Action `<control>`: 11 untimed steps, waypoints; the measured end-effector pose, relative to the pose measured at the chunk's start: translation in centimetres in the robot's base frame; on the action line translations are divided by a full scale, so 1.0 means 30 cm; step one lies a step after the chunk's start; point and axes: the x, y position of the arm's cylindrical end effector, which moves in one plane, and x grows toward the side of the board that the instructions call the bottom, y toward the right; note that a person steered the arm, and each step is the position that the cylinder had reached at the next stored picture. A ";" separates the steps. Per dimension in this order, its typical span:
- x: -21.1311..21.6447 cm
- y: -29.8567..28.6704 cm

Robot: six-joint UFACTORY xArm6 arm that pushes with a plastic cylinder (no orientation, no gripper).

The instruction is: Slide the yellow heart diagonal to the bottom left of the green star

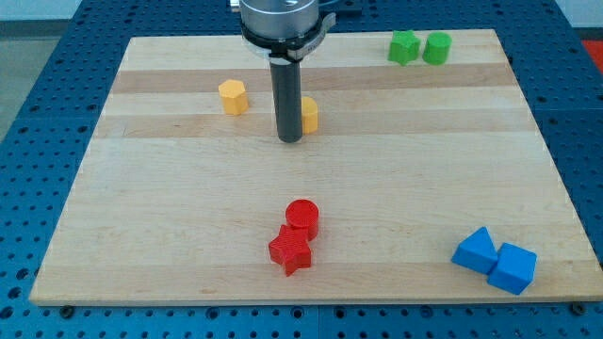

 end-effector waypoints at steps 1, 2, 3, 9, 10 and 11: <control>-0.014 0.000; -0.082 0.000; -0.088 0.000; -0.052 0.255; -0.054 0.252; -0.068 0.240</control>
